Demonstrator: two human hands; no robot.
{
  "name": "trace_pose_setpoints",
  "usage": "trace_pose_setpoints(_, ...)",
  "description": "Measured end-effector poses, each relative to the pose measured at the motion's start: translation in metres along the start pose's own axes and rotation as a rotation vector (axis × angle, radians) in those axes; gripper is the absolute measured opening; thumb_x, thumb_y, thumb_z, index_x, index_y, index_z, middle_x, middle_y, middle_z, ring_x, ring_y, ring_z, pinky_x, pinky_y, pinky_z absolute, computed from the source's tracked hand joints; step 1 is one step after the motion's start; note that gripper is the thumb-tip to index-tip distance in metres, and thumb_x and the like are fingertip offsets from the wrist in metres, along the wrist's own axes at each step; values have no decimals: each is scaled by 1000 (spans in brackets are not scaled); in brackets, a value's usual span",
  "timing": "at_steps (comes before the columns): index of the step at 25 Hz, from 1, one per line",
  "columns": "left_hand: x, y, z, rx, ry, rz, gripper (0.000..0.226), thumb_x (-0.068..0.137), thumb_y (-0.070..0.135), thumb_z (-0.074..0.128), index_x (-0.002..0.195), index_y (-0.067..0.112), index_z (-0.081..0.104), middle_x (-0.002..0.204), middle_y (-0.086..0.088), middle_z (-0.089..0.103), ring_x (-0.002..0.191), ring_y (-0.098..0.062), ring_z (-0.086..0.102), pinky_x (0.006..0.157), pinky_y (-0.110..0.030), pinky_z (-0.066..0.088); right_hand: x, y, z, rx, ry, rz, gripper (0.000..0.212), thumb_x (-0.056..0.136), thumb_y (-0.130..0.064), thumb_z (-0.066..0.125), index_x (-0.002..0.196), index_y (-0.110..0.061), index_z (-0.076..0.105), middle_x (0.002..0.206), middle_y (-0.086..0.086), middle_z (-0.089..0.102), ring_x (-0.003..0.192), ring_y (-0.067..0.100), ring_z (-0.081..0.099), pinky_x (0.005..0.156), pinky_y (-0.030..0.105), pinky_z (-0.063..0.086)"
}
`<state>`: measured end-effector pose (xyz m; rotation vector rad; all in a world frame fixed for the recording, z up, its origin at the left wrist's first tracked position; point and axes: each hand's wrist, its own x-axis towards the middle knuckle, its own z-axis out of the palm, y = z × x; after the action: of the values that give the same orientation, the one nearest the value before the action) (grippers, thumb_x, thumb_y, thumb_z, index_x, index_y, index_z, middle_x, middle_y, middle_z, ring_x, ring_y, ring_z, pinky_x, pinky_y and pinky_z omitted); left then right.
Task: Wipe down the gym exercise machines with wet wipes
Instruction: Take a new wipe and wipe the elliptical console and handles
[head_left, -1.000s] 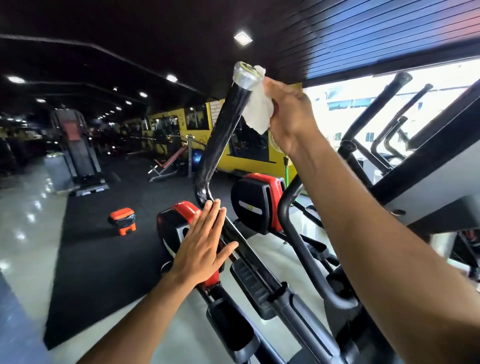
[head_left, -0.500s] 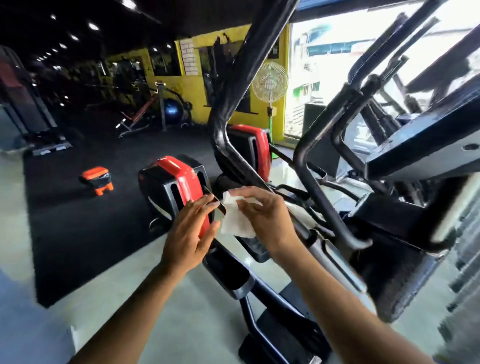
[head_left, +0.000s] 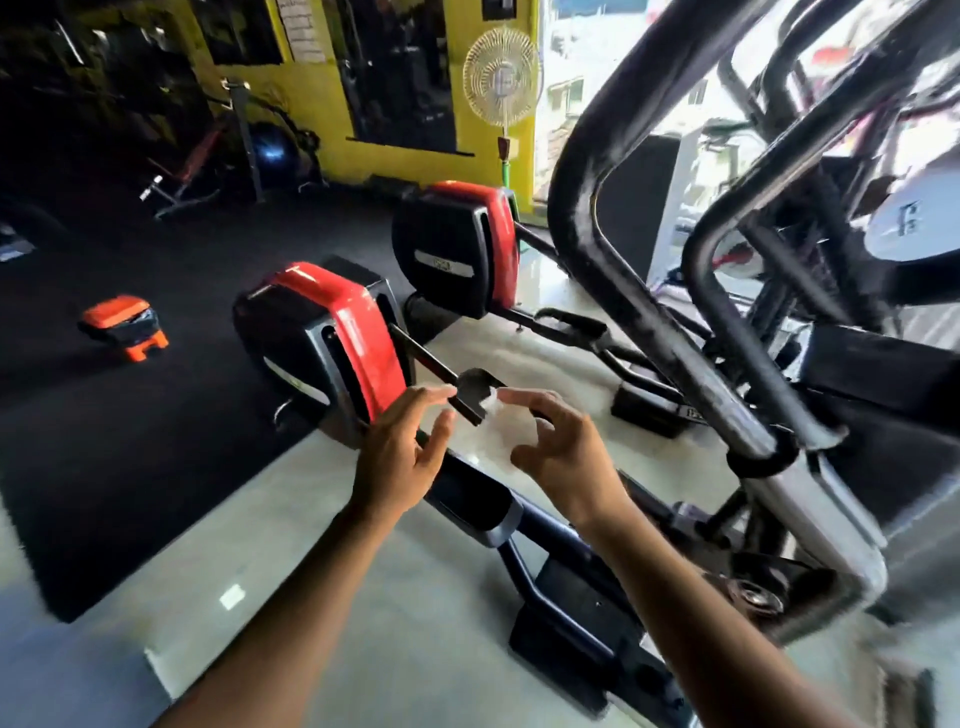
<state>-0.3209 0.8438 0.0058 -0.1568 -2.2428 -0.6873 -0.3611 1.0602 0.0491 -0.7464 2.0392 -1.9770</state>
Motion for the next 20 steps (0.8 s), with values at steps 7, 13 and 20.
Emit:
trace_pose_setpoints(7, 38, -86, 29, -54, -122, -33, 26, 104, 21, 57, 125, 11, 68, 117, 1, 72, 107, -10, 70, 90, -36, 57, 80, 59, 7, -8, 225, 35, 47, 86, 15, 61, 94, -28, 78, 102, -1, 75, 79, 14, 72, 74, 38, 57)
trace_pose_setpoints(13, 92, -169, 24, -35, -243, -19, 29, 104, 30, 56, 127, 16, 65, 122, 4, 71, 97, -2, 69, 84, -22, 55, 158, 76, 36, -79, 351, 57, 38, 85, 8, 63, 102, -24, 73, 102, 6, 73, 84, 14, 72, 66, 26, 56)
trace_pose_setpoints(20, 163, -261, 64, -235, -354, 72, 31, 103, 34, 55, 127, 19, 64, 125, 9, 70, 93, -1, 70, 81, -32, 58, 240, 82, 61, -146, 550, 53, 28, 90, 10, 63, 92, -17, 68, 88, -9, 71, 77, 14, 73, 69, 36, 61)
